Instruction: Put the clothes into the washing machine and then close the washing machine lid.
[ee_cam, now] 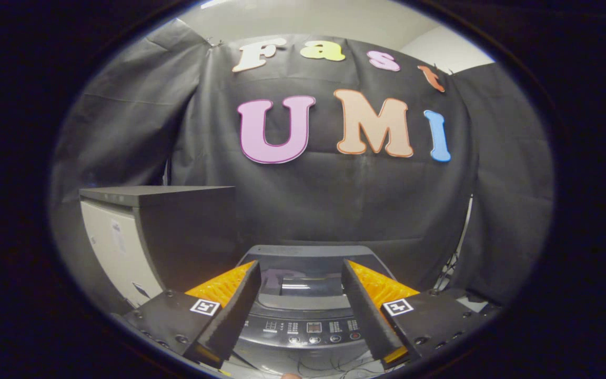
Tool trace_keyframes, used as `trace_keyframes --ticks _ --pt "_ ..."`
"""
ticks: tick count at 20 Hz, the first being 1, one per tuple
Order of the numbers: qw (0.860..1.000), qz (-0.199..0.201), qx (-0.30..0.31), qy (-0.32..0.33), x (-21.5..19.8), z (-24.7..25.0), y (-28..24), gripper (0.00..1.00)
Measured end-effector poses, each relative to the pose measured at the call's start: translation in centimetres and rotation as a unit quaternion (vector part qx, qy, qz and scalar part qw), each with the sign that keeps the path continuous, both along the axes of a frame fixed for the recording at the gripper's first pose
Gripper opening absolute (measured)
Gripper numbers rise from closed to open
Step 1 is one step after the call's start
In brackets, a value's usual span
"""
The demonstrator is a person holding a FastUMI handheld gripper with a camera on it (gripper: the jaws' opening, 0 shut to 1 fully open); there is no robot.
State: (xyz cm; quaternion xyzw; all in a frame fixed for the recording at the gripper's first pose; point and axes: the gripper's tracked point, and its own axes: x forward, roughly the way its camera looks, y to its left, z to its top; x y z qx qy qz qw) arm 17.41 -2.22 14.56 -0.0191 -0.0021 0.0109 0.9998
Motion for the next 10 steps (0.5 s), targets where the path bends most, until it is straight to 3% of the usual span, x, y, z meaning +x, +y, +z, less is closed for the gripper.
trace_keyframes --ticks 6,10 --pt "1.0 -0.006 -0.013 -0.021 -4.2 0.7 2.0 0.96" --pt "0.999 0.012 0.024 -0.018 -5.1 0.2 4.4 0.97"
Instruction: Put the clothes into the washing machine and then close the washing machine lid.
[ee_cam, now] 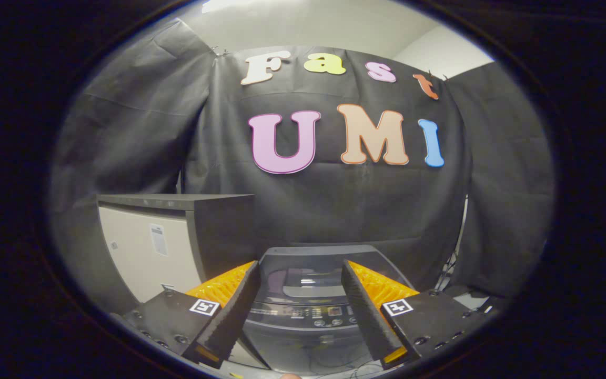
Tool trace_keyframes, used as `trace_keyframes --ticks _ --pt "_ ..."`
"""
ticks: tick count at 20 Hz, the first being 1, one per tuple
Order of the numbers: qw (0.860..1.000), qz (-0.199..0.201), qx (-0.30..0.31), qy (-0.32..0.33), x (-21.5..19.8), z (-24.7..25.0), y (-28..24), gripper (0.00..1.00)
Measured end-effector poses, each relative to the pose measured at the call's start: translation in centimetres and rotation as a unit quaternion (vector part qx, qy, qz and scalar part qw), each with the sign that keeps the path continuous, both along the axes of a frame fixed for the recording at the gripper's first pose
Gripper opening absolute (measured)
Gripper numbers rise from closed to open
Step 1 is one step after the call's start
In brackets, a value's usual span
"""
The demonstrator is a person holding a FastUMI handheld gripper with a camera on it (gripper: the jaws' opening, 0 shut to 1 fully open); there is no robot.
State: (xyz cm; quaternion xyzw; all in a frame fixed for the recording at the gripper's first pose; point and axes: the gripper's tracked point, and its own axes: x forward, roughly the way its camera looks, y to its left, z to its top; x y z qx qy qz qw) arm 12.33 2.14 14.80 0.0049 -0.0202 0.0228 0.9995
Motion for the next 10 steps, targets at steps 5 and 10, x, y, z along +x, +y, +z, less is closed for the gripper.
trace_keyframes --ticks 5,10 --pt "1.0 0.006 -0.017 -0.011 -0.8 0.0 2.0 0.97" --pt "1.0 0.005 -0.031 0.0 -1.2 -1.5 2.0 0.97"
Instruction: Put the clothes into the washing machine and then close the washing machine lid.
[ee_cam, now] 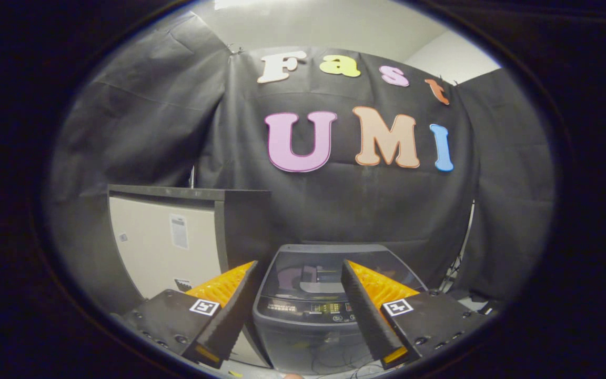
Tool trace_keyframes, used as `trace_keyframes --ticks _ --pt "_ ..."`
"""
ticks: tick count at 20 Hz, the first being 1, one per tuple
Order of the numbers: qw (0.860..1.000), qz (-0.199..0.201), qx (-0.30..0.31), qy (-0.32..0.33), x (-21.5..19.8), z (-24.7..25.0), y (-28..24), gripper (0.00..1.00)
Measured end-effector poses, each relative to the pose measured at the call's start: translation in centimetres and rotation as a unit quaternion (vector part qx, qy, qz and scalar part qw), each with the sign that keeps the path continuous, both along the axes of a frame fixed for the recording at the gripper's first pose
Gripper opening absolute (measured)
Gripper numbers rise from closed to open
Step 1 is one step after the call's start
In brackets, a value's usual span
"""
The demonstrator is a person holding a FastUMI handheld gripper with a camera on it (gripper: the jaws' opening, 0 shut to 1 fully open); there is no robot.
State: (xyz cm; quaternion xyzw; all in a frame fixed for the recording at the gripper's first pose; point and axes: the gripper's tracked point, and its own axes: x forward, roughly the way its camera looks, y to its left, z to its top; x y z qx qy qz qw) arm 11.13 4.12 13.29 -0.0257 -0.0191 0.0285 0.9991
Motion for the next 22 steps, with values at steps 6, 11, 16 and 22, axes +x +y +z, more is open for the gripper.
trace_keyframes --ticks 6,11,16,22 --pt "1.0 -0.016 0.026 -0.009 -0.3 -0.3 -1.4 0.97" --pt "0.999 -0.021 0.035 -0.017 -0.3 0.1 -1.4 0.95" --pt "0.999 -0.026 0.024 -0.013 -0.3 -0.4 -1.9 0.95" --pt "0.999 -0.02 0.017 -0.027 -0.3 -0.6 -2.9 0.95"
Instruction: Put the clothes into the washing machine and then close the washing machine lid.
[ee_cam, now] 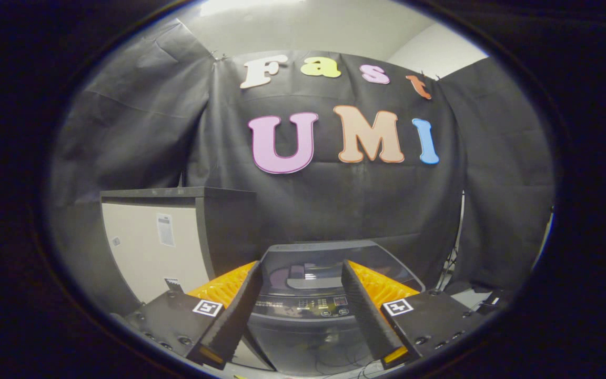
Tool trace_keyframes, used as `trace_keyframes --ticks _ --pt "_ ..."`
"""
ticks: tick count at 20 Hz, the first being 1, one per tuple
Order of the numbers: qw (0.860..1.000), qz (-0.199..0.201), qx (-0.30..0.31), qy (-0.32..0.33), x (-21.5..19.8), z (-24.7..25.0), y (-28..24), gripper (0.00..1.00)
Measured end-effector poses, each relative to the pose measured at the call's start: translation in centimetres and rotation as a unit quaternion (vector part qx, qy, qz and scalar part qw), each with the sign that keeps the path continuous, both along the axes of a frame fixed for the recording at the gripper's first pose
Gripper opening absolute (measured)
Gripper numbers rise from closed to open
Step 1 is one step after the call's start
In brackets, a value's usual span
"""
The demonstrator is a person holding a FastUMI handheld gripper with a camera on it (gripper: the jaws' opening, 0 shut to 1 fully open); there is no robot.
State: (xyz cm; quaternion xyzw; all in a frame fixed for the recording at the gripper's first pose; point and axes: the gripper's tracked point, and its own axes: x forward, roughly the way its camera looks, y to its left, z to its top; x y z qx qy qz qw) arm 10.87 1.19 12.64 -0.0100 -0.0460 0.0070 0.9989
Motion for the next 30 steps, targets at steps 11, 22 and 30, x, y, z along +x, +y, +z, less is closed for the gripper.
trace_keyframes --ticks 11,22,30 --pt "0.999 -0.022 -0.012 0.022 0.9 -2.0 -3.1 0.95" --pt "0.999 -0.026 -0.024 0.03 0.4 -2.6 -5.5 0.96" --pt "0.999 -0.019 -0.018 0.04 0.3 -4.0 -5.8 0.96"
